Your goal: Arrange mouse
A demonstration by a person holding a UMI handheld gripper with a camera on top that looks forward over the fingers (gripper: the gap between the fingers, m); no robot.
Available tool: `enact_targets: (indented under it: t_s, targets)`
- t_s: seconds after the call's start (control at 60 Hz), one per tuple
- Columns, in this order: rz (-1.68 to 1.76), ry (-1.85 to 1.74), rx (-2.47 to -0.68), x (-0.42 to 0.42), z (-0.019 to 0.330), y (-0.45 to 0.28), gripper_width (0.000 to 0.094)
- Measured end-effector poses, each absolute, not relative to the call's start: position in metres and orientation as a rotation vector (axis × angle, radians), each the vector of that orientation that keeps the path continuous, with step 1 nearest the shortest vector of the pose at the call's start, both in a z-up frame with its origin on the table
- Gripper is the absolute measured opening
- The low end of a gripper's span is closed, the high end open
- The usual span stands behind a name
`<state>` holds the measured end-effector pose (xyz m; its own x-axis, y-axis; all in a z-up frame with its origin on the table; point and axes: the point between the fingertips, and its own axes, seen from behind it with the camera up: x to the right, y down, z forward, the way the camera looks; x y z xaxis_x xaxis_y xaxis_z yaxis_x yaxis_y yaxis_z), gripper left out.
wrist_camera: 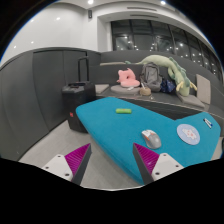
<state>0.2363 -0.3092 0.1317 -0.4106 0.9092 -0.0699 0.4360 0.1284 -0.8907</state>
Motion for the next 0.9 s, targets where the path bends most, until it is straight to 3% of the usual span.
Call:
enact_targets:
  t_s: [0.433,0.9]
  targets:
    - [1.016,-1.684,-1.52,0.171,0.079,-0.196,0.0851]
    - [0.876,-1.619,-1.562,0.085,0.018,-0.161,0.0844]
